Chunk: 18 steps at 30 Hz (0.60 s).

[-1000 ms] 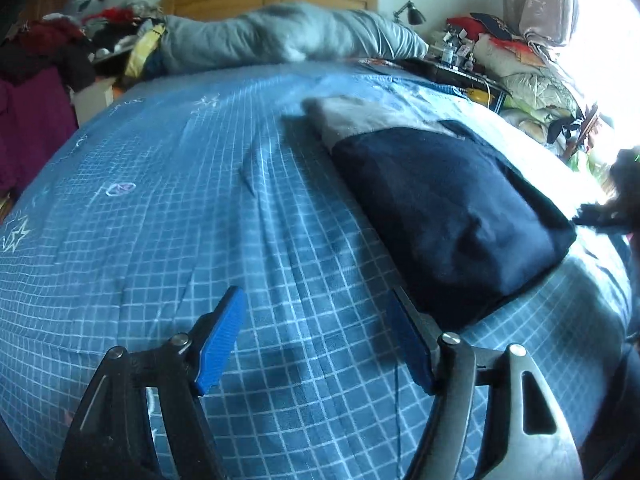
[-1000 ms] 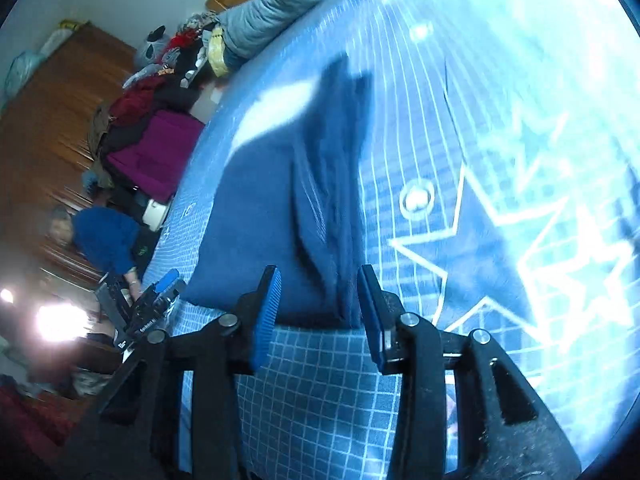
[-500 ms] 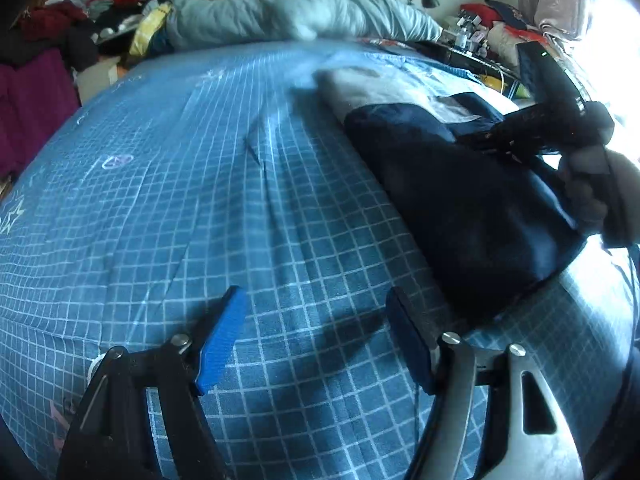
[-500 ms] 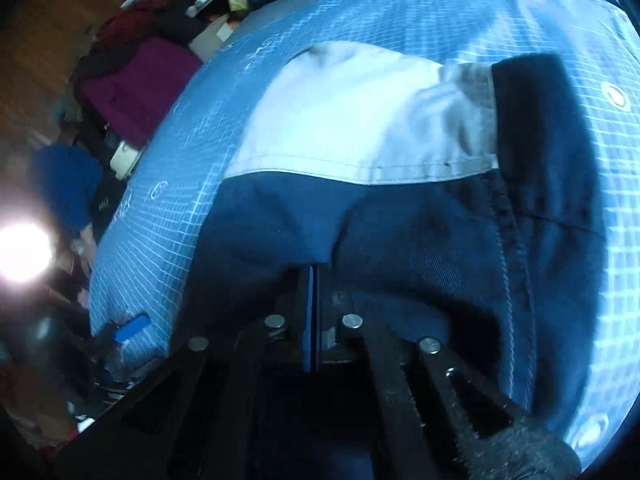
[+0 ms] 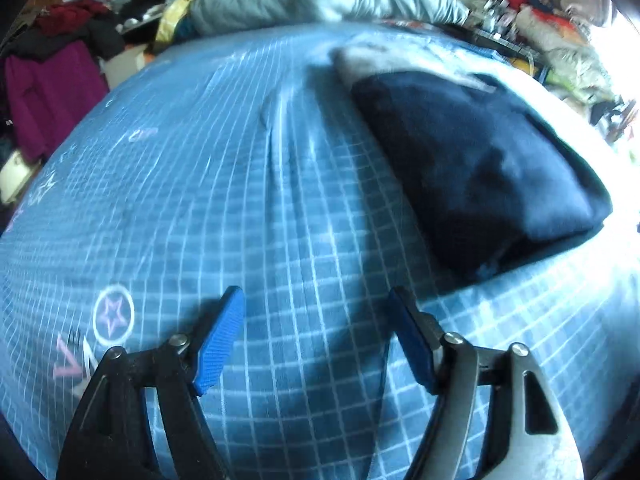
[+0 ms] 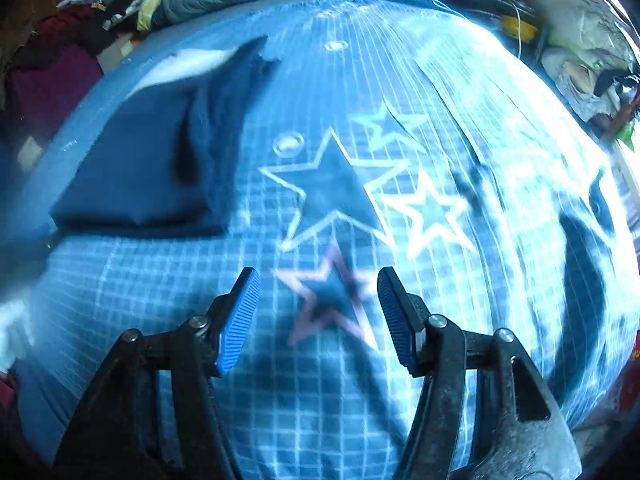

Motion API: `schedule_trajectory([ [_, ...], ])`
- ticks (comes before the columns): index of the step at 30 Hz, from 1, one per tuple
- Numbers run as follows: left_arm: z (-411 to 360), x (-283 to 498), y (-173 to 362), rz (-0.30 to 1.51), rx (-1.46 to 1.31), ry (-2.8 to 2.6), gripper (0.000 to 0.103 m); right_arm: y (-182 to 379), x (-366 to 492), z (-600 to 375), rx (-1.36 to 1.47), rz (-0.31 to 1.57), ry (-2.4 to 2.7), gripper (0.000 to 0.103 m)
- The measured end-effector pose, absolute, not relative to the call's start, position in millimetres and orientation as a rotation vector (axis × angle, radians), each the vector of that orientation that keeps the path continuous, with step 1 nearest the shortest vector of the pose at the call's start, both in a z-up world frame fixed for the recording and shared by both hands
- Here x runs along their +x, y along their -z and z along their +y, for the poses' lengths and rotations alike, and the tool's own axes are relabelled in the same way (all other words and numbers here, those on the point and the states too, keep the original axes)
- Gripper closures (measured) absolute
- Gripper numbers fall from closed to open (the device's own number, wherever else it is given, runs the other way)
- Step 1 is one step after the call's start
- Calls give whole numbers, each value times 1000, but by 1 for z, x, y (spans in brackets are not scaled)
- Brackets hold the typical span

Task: Fold small clothes

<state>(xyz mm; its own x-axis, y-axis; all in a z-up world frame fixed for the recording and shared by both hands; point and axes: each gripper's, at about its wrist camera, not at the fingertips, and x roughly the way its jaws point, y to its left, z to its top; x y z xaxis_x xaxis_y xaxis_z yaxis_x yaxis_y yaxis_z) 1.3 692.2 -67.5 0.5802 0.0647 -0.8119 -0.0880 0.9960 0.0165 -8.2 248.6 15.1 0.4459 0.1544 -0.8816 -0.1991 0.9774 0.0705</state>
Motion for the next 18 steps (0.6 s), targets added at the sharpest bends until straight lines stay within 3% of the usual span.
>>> schedule_trajectory([
  [2,694,7,70,977,-29,-126,12,1,-19,245,-75,1115,-196,28],
  [3,698,11,72,997,-50,-136,10,4,-24,247,-98,1088,-196,24],
  [5,705,16,76,1024,-94,-158,1,8,-32,259,-160,1058,-196,4],
  [6,707,17,77,1030,-105,-164,0,10,-34,263,-177,1048,-192,0],
  [18,714,17,79,1029,-147,-140,0,22,-48,255,-116,961,-216,0],
])
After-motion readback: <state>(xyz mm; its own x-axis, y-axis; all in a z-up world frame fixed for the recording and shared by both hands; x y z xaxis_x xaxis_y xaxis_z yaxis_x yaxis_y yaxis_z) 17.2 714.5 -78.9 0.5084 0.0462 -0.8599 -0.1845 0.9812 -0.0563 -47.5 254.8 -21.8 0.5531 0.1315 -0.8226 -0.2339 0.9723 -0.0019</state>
